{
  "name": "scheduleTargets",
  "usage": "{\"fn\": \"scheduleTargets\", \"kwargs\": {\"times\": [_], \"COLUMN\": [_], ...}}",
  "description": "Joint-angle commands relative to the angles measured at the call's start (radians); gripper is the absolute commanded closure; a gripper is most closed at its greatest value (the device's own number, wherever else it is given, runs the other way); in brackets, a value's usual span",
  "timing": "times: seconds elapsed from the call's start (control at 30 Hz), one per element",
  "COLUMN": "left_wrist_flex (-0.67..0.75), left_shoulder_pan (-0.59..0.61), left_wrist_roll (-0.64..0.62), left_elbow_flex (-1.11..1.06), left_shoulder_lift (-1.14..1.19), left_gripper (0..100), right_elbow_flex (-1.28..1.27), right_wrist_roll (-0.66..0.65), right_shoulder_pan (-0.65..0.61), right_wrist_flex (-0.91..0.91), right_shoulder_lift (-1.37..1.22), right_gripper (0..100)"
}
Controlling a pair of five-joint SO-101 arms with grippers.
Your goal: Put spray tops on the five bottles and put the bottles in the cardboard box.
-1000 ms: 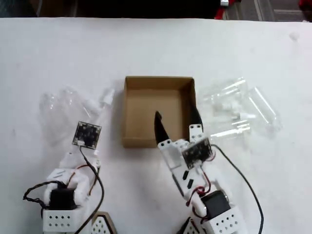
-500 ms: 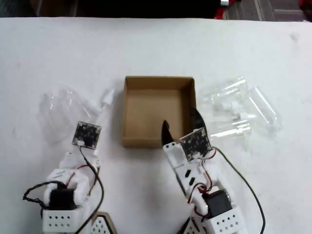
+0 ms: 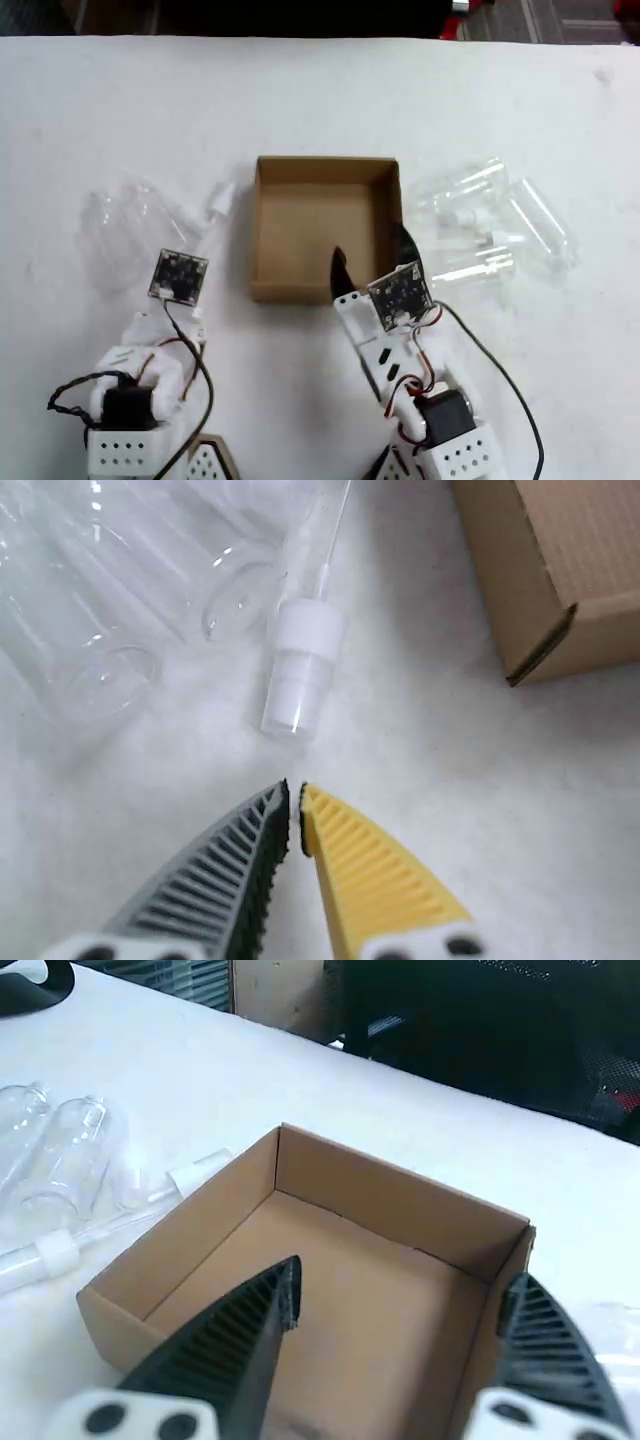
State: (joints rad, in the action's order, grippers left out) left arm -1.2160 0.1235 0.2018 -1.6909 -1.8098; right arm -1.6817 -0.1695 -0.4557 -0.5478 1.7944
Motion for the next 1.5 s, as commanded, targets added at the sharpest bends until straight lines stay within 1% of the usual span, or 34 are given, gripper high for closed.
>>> {"fn": "scheduleTargets", "kwargs": {"times": [0.0,0.17,0.5,0.57,0.73,0.83,0.97,1.17,1.23,1.37,1.47], "left_wrist_flex": [-0.009,-0.061,-0.058,-0.058,-0.058,-0.066,-0.068,-0.028,0.003,0.054,0.061], "left_shoulder_pan": [0.004,0.004,0.016,0.062,0.283,0.367,0.421,0.427,0.427,0.426,0.427], "left_wrist_roll": [-0.014,-0.015,-0.006,-0.005,-0.008,-0.008,-0.006,-0.005,0.038,0.189,0.288], "left_elbow_flex": [-0.002,-0.002,0.008,0.069,0.342,0.479,0.512,0.473,0.468,0.468,0.468], "left_shoulder_lift": [0.002,0.002,0.001,0.001,0.001,0.001,0.001,0.001,0.001,0.001,0.001], "left_gripper": [97,98,98,98,98,98,98,97,97,97,97], "right_elbow_flex": [-0.008,-0.008,-0.008,-0.008,-0.008,-0.008,-0.008,-0.008,-0.008,-0.008,-0.008], "right_wrist_roll": [0.009,0.009,0.009,0.009,0.009,0.008,0.003,0.003,0.003,0.003,0.002], "right_shoulder_pan": [0.013,0.016,0.019,0.019,0.019,0.021,0.021,0.021,0.021,0.021,0.021], "right_wrist_flex": [-0.027,-0.028,-0.028,-0.028,-0.028,-0.028,-0.028,-0.028,-0.028,-0.028,-0.028], "right_shoulder_lift": [0.002,0.002,0.002,0.002,0.002,0.002,0.002,0.002,0.001,0.001,0.001], "right_gripper": [70.5,70.7,70.7,70.7,70.7,70.7,70.7,70.7,70.7,70.7,70.7]}}
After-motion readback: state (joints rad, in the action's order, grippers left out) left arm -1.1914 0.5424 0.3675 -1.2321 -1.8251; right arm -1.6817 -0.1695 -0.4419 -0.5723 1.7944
